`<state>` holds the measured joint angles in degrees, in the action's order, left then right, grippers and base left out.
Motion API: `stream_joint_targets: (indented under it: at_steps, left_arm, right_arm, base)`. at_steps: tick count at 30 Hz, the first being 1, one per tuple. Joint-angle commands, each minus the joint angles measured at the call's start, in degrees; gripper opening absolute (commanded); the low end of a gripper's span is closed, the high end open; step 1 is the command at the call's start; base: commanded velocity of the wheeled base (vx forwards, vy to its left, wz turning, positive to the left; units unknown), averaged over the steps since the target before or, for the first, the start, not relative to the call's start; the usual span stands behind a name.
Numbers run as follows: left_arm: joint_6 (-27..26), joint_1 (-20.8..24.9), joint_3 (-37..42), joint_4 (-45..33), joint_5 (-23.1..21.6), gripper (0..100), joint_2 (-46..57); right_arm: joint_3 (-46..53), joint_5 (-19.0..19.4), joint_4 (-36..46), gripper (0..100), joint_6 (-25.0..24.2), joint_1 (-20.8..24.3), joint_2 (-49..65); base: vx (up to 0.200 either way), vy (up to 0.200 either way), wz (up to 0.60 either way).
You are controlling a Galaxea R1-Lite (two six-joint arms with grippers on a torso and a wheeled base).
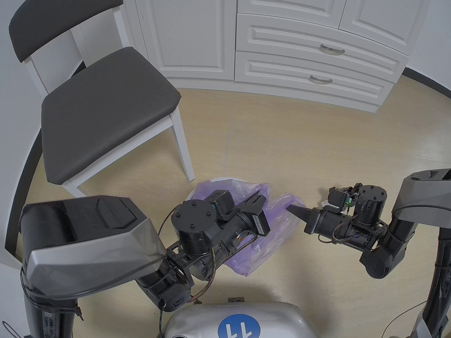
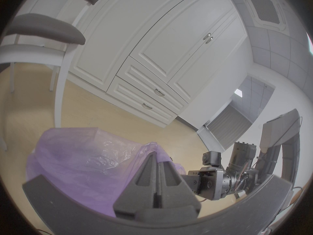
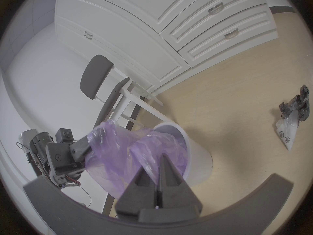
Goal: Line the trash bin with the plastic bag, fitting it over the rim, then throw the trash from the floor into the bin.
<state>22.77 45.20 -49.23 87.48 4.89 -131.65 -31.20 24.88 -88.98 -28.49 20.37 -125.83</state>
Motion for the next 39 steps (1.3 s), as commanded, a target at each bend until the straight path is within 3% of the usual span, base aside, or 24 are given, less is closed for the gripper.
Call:
stream_joint_targets:
  at_steps: [1, 7, 12, 18, 25, 39]
  left_arm:
    - [2.8, 0.3, -3.9, -0.3, -0.1, 0, -3.4]
    - [8.3, -1.0, -7.2, -1.1, -0.3, 0, -4.7]
    - [14.5, -5.2, -9.6, -1.1, -2.3, 0, -6.6]
    - [16.1, -8.5, -11.3, -1.1, -3.0, 0, -9.4]
    - [17.5, -9.1, -12.8, -1.3, -5.0, 0, -11.4]
    - [17.4, -11.5, -13.7, -2.0, -4.8, 0, -14.2]
  right_arm:
    - [0.7, 0.4, -1.0, 0, -0.3, -0.1, 1.6]
    - [0.6, 0.4, -1.0, 0, -0.4, 0.0, 2.0]
    - [0.6, 0.4, -1.0, 0, -0.6, 0.0, 3.0]
    - [0.8, 0.3, -1.0, 0, -0.6, 0.5, 4.4]
    - [1.0, 0.3, -1.0, 0, -0.6, 0.6, 5.4]
    - [1.1, 0.3, -1.0, 0, -0.6, 1.4, 5.4]
  base:
    - [0.0, 0.0, 0.0]
    - [0.0, 0.0, 0.0]
    - [0.0, 0.0, 0.0]
    - [0.0, 0.0, 0.0]
    - [0.0, 0.0, 0.0]
    - [0.0, 0.0, 0.0]
